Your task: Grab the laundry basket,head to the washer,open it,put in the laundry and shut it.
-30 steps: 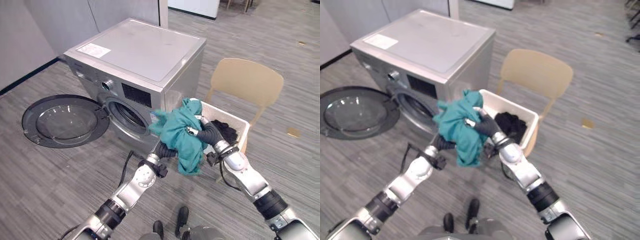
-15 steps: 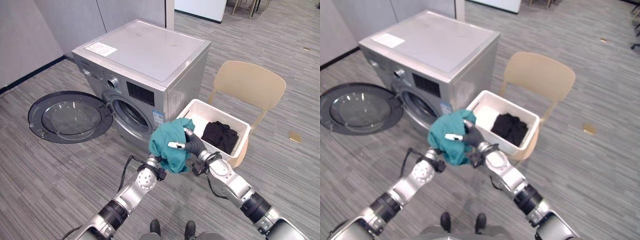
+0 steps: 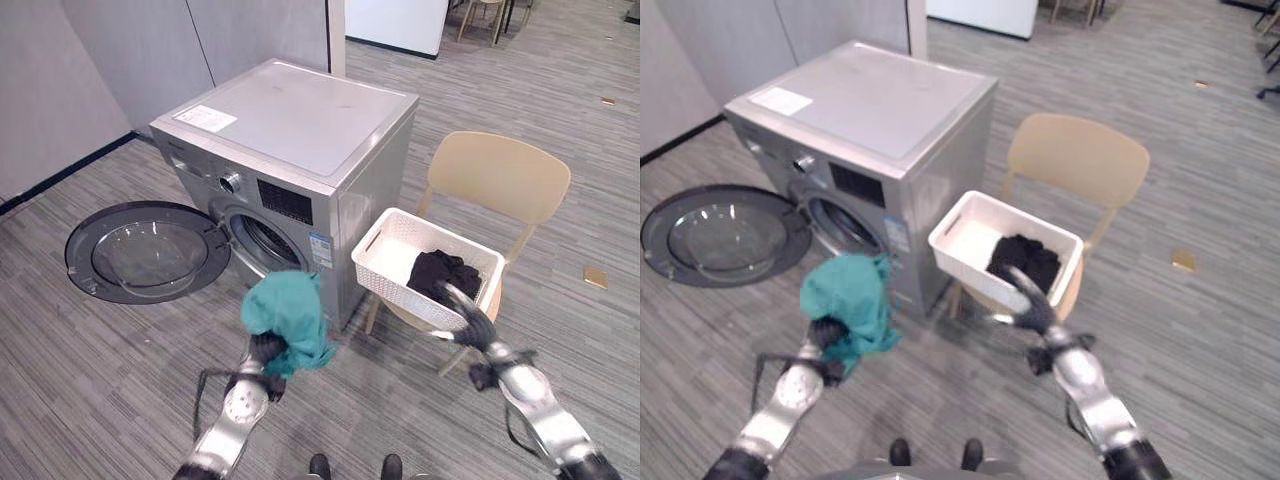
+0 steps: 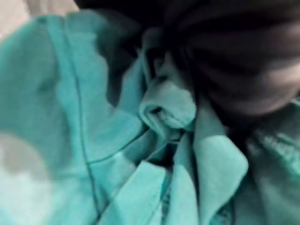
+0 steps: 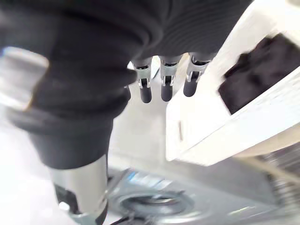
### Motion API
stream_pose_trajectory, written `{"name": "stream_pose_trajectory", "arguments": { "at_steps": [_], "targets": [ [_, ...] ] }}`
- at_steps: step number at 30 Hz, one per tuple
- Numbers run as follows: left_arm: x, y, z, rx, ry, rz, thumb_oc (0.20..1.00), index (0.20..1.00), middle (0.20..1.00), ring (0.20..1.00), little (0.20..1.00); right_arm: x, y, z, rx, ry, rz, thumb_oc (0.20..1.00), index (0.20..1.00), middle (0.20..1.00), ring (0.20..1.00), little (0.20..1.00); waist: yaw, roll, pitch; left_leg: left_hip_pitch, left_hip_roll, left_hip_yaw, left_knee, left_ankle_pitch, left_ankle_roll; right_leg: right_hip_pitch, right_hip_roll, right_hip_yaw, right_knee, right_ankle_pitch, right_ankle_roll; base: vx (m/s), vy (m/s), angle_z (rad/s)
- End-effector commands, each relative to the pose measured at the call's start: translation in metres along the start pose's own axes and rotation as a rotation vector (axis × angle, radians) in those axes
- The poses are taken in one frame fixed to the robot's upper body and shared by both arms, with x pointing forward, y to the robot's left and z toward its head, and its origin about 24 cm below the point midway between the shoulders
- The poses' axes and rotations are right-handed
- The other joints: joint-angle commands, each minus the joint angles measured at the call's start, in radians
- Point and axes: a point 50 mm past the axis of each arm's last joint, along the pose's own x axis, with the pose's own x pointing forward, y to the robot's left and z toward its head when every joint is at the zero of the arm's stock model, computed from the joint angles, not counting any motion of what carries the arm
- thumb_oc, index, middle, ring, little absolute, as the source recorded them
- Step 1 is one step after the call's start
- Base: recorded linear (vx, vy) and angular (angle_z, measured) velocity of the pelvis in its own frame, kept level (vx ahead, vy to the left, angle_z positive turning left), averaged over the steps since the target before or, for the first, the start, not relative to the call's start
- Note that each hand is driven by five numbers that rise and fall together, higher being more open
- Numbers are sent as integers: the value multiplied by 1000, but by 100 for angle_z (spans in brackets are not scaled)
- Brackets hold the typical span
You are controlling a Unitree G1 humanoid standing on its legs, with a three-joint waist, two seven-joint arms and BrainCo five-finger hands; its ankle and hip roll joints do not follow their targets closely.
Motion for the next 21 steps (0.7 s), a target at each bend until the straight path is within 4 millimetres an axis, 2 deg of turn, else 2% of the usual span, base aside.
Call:
{"name": "stream_pose_trajectory", "arguments": {
  "at_steps": [1,2,5,6,7,8,12,13,14,15,16,18,20,21],
  "targets": [
    [2,23,-10,-89,24,43,200,200,200,200,200,-7,0,-17,-79,53,-17,1000,1000,1000,1000,1000,-20,-55,-22,-52,-28,-47,-7,-27,-24,65,-68,14,38,-98,106,-1,-24,-4],
    [2,23,-10,-89,25,43,200,200,200,200,200,-7,0,-17,-80,53,-17,1000,1000,1000,1000,1000,-20,-55,-22,-52,-28,-47,-7,-27,-24,65,-68,14,38,-99,106,-8,-31,-2],
    [-10,35,-39,-113,146,88,200,200,200,200,200,-18,0,-53,-136,209,-9,1000,1000,1000,1000,1000,-19,-52,-17,-50,-28,-47,-7,-24,-23,68,-64,14,40,-104,102,2,-50,-6],
    [-17,43,-58,-142,234,138,200,200,200,200,200,-23,6,-74,-110,312,11,1000,1000,1000,1000,1000,-11,-48,-4,-49,-25,-52,-7,-17,-23,65,-60,15,50,-114,95,-1,-73,-3],
    [-17,43,-58,-142,233,139,200,200,200,200,200,-23,7,-73,-109,311,11,1000,1000,1000,1000,1000,-12,-49,-3,-49,-25,-52,-7,-16,-23,65,-60,15,51,-114,95,-89,-85,0],
    [-18,48,-60,-154,242,166,200,200,200,200,200,-19,7,-75,-115,318,9,1000,1000,1000,1000,1000,1,-48,29,-70,-22,-60,15,-5,-25,54,-59,13,62,-120,87,-134,-54,0],
    [-13,51,-58,-170,241,192,200,200,200,200,200,-13,7,-72,-98,310,-13,1000,1000,1000,1000,1000,17,-58,83,-179,-18,-74,141,-15,-38,30,-71,-16,74,-126,72,-158,-58,13],
    [-11,51,-56,-171,236,199,200,200,200,200,200,-11,6,-71,-93,305,-26,1000,1000,1000,1000,1000,17,-61,95,-223,-11,-55,188,-19,-45,26,-78,-45,74,-129,67,-155,-70,59],
    [-10,51,-55,-187,232,210,200,200,200,200,200,-10,5,-70,-109,304,-33,1000,1000,1000,1000,1000,20,-66,103,-251,27,36,216,-16,-50,36,-87,-97,61,-139,65,9,-41,95],
    [-11,50,-56,-189,236,212,200,200,200,200,200,-10,6,-70,-114,307,-29,1000,1000,1000,1000,1000,22,-68,99,-240,47,74,210,-32,-55,53,-92,-119,56,-154,72,115,15,143],
    [-12,49,-57,-188,242,212,200,200,200,200,200,-9,7,-68,-114,303,-29,1000,1000,1000,1000,1000,26,-71,97,-246,60,93,199,-22,-55,65,-96,-140,46,-153,77,187,60,123],
    [-12,48,-59,-184,249,209,200,200,200,200,200,-9,8,-68,-112,304,-27,1000,1000,1000,1000,1000,29,-75,92,-251,68,95,180,-10,-57,75,-101,-157,41,-153,80,129,95,79],
    [-11,47,-59,-166,254,202,200,200,200,200,200,-9,10,-70,-107,314,-32,1000,1000,1000,1000,1000,40,-86,95,-292,104,103,123,23,-70,102,-126,-209,45,-164,91,175,164,46],
    [-11,47,-59,-165,254,202,200,200,200,200,200,-9,11,-70,-107,314,-32,1000,1000,1000,1000,1000,38,-86,94,-293,102,101,122,24,-69,101,-126,-211,45,-165,91,169,160,57]
  ]
}}
